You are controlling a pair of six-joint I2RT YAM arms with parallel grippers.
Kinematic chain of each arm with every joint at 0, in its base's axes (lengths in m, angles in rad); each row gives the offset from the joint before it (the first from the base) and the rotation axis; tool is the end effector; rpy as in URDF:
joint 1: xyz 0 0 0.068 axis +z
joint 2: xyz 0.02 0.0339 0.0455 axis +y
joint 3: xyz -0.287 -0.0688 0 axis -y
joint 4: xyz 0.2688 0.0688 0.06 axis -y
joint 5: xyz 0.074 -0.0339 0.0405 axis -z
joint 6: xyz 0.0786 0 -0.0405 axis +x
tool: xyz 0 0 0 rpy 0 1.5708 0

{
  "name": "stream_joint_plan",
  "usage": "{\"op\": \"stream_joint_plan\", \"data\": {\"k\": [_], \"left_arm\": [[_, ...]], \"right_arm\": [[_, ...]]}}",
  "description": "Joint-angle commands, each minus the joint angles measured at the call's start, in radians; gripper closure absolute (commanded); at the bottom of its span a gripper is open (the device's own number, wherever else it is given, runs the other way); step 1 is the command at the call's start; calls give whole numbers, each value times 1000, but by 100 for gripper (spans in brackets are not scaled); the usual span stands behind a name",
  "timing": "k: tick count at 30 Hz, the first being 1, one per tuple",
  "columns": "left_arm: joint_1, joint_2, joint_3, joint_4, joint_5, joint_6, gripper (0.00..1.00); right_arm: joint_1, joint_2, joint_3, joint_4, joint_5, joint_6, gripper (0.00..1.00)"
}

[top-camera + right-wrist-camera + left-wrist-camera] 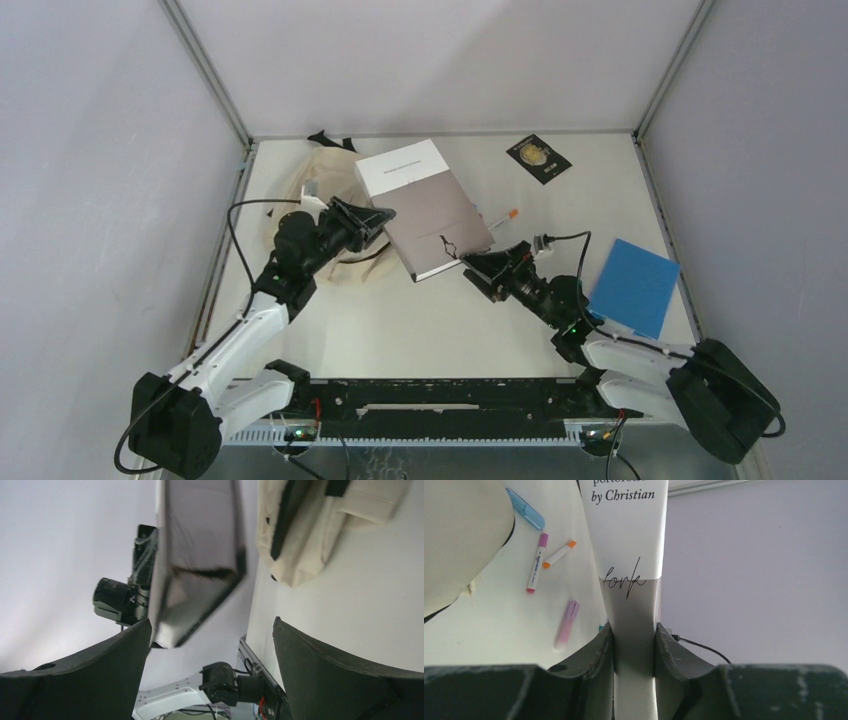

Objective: Pack the student bag
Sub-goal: Pick up the book from the center of the board.

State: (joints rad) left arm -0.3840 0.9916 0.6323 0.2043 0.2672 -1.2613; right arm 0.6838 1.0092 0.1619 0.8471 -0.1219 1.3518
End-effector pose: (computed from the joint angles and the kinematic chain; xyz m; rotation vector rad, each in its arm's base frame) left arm 0.2552 -0.1255 0.2922 -0.6210 1.8484 -1.3923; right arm 0.1816 0.1604 0.1946 0.4978 1.7776 1.6267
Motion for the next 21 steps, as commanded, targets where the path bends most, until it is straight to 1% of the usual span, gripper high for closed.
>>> {"op": "stream_joint_plan", "data": {"k": [1, 8, 11, 13, 14, 16, 19, 20, 21], "left_arm": [[-4, -34, 7, 97, 19, -24, 75], [-4, -39, -10, 98, 12, -30, 75], [-3, -39, -9, 93, 13, -36, 74], [-1, -48, -3, 74, 2, -20, 72], [-1, -53, -1, 65, -3, -9, 70], [-1, -62, 0, 58, -5, 4, 69], [-3, -69, -24, 54, -1, 18, 68], [-3, -72, -39, 48, 0, 18, 66], [-3, -74, -52, 41, 8, 16, 61]], "right_arm": [[8, 98, 84, 322, 18, -11, 0], [8, 252, 172, 465, -11, 32, 1], [0, 322, 215, 488, -55, 59, 7], [-5, 353, 223, 501, -63, 77, 12], [-7, 367, 223, 512, -64, 85, 16], [-12, 393, 222, 545, -72, 100, 28], [-39, 432, 222, 598, -94, 129, 52], [-57, 441, 224, 610, -119, 137, 62], [-78, 448, 226, 616, -154, 145, 70]]}}
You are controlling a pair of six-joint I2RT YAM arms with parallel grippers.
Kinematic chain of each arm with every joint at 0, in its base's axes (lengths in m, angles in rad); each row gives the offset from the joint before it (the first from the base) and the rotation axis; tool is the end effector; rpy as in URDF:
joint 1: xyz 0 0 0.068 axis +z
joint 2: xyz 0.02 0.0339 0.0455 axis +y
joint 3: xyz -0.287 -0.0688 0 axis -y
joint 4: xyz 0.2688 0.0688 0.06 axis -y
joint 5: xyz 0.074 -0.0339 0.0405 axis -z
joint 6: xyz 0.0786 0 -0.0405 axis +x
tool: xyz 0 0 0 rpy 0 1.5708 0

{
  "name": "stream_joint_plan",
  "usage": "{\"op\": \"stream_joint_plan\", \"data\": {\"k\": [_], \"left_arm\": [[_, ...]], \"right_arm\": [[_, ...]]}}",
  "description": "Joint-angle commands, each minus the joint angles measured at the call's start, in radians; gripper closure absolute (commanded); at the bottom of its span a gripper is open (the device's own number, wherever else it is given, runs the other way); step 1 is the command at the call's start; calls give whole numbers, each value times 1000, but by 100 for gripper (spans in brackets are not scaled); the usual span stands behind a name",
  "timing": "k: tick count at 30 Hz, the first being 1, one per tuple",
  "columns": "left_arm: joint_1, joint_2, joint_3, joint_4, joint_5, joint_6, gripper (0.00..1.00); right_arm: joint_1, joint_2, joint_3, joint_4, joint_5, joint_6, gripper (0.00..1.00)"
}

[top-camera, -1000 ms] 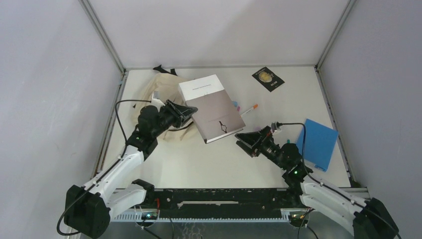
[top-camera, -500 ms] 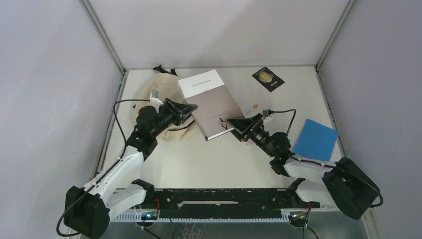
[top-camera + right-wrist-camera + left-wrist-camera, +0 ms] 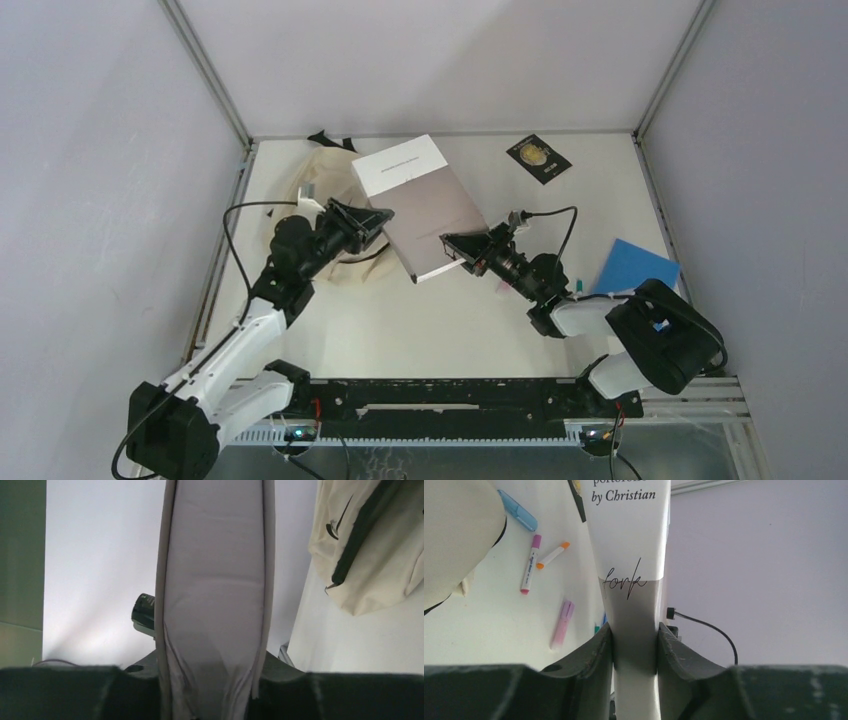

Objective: Pack the student bag
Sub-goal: Pick up the book from the center of the board, then place the book in the student bag.

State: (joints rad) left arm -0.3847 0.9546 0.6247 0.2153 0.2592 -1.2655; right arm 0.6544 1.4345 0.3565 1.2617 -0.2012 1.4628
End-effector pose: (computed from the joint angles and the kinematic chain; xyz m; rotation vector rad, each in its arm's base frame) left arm 0.2491 -0.1226 0.3003 -0.6080 1.8060 -1.4071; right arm 0.2360 0.2009 0.2170 0.4711 1.6176 1.8365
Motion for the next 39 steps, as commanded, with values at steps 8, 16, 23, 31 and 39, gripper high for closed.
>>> {"op": "stream_joint_plan", "data": {"k": [8, 16, 23, 31, 39], "left_arm": [[-1, -92, 29, -330, -102, 306, 8], [-47, 163, 329, -705, -402, 792, 8], [-231, 395, 552, -846, -604, 985, 25], [-242, 696, 811, -932, -682, 1004, 11], [-244, 874, 917, -951, -718, 1014, 15]], "right_arm": [[-203, -19, -33, 131, -299, 75, 100], [-413, -441, 14, -780, -494, -293, 100], [-761, -811, 231, -1625, -436, -697, 99], [-938, -835, 237, -1730, -570, -751, 99], [-938, -839, 237, -1720, -587, -736, 98]]}}
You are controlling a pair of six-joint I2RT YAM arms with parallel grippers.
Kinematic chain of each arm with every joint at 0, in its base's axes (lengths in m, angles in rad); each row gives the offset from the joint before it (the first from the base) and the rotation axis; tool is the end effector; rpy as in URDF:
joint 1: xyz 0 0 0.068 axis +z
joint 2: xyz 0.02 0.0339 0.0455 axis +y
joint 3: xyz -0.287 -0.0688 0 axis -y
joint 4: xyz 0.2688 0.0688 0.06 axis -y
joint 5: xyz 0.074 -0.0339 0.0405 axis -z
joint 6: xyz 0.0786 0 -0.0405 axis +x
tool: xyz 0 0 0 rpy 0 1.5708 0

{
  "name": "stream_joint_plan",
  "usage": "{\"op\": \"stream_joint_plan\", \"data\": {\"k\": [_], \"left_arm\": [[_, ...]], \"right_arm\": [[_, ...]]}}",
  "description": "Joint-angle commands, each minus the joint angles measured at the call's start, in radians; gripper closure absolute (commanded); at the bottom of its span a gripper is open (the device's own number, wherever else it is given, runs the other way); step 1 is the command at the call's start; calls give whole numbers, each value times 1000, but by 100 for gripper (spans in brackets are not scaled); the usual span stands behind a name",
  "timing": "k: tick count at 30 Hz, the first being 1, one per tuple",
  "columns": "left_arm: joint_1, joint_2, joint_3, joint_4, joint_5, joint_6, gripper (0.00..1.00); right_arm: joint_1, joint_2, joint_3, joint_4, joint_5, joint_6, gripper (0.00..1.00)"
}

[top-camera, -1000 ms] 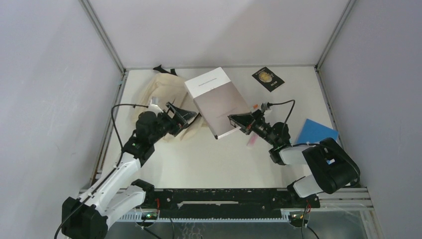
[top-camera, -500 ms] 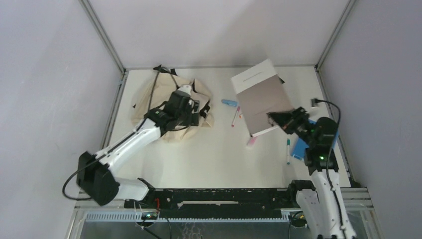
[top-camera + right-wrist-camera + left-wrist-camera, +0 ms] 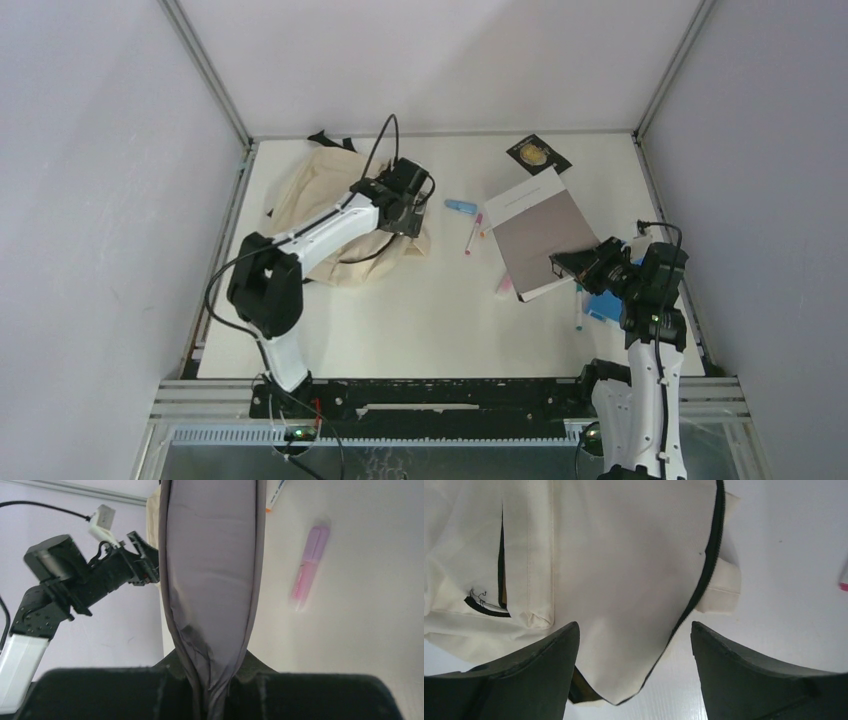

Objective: Pack the student bag
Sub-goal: Place the book in the student bag.

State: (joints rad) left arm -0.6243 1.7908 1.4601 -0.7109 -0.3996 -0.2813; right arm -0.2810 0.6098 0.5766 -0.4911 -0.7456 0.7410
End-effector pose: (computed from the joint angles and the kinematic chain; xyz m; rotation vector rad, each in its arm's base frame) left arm 0.3670 -0.2267 0.2367 0.2907 2.4802 0.1585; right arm 0.1776 0.0042 0.2630 0.6017 2.0230 1.0547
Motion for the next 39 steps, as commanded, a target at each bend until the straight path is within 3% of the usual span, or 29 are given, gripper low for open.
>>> {"op": "stream_joint_plan", "data": {"k": [1, 3, 7, 8, 9, 13, 16, 21, 27, 39], "left_arm": [[-4, 55, 93, -30, -84, 26, 18], [-5, 73, 113, -40, -128, 24, 32], [-3, 40, 127, -43, -145, 26, 88], [-3, 24, 128, -45, -145, 25, 97], [-3, 0, 128, -52, -144, 24, 100], [10, -114, 115, -98, -129, 17, 100], [51, -237, 61, -112, -9, 4, 100], [128, -380, -11, -119, 141, -30, 100], [161, -451, -59, -107, 214, -64, 100], [164, -629, -189, 58, 334, -109, 100]], "right_arm": [[-3, -15, 17, 34, -46, -15, 98], [-3, -18, 17, 33, -49, -12, 98], [3, -21, 17, 33, -70, -17, 98], [11, -20, 17, 38, -80, -21, 98], [23, -15, 17, 46, -90, -25, 98], [121, 25, 17, 113, -155, -18, 97], [236, 65, 17, 192, -171, 17, 98], [502, 157, 17, 392, -94, 115, 97], [705, 353, 17, 642, -17, 259, 98], [903, 725, 64, 947, 148, 445, 99]]}}
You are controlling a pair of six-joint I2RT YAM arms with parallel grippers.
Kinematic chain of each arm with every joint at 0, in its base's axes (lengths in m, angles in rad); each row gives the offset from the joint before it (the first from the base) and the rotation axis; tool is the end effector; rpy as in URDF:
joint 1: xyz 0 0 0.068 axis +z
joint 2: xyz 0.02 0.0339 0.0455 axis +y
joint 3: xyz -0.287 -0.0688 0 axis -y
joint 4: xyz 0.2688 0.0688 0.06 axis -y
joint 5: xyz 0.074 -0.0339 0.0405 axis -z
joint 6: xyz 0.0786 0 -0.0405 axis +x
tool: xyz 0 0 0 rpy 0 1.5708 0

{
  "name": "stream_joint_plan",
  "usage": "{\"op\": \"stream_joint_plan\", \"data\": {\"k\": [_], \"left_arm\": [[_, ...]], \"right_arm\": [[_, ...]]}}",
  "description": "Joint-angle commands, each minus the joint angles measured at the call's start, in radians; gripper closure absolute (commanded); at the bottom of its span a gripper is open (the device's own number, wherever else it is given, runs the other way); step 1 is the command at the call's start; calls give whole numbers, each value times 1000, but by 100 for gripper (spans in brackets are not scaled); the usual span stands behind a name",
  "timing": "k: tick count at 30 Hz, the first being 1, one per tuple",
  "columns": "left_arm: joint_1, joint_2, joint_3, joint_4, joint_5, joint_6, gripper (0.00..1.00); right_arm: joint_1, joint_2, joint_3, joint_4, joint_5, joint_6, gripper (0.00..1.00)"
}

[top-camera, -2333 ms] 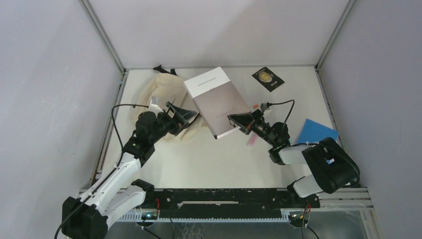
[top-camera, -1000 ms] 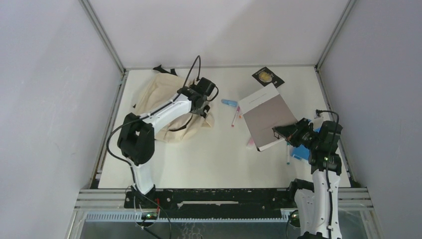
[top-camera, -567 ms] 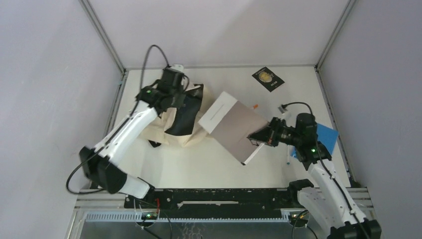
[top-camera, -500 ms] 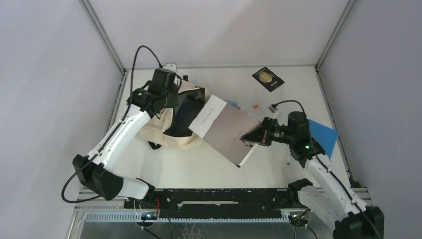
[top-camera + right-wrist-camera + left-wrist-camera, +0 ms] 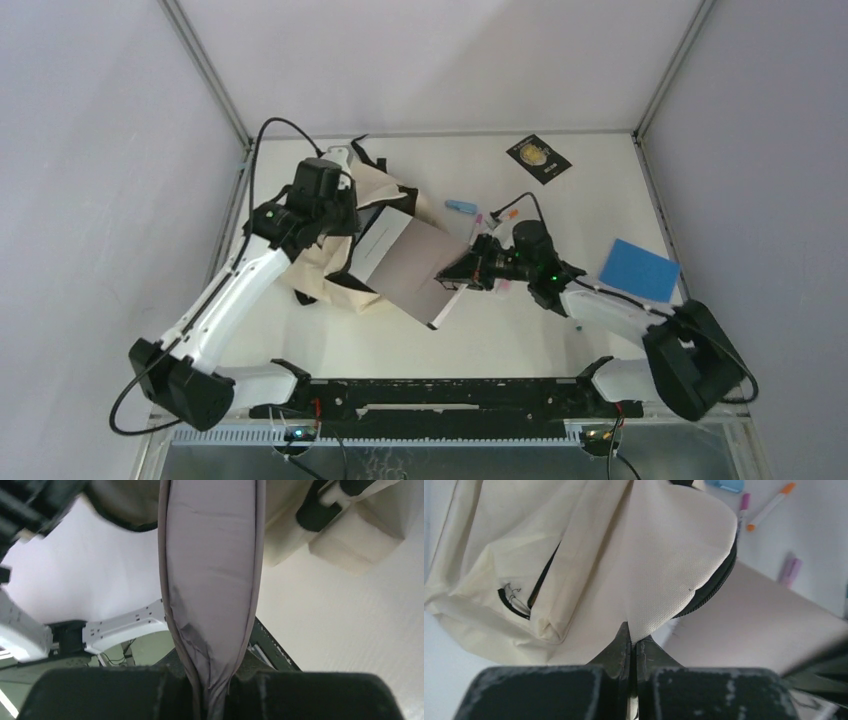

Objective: Pack the student bag
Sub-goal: Place the book in the student bag.

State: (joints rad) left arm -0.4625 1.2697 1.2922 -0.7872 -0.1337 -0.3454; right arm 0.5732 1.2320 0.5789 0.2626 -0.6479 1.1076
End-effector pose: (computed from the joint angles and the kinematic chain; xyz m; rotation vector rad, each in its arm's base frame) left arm 0.2838 -0.1298 0.3485 0.0702 2.3392 -0.2480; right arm 0.2271 0.2031 0.2165 0.1063 2.3106 1.6314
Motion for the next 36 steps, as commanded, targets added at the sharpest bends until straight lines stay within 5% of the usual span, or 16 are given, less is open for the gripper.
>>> {"op": "stream_joint_plan", "data": {"k": [1, 17, 25, 31, 33, 35, 36], "left_arm": [[3, -118, -22, 135, 68, -45, 100], [15, -200, -47, 208, 144, -33, 100], [31, -225, -72, 226, 181, -35, 100], [41, -242, -118, 261, 215, -65, 100], [47, -241, -127, 264, 183, -81, 100], [62, -231, -127, 240, 140, -109, 100], [71, -224, -126, 228, 114, -118, 100]], "right_arm": [[60, 136, 74, 212, 62, 88, 99], [165, 605, 494, 267, 152, 139, 95], [177, 809, 674, 272, 65, 142, 89], [189, 910, 880, 14, 136, 5, 59], [192, 933, 944, -98, 164, -51, 40], [195, 917, 939, -125, 184, -80, 3], [197, 901, 928, -144, 200, -95, 1]]}}
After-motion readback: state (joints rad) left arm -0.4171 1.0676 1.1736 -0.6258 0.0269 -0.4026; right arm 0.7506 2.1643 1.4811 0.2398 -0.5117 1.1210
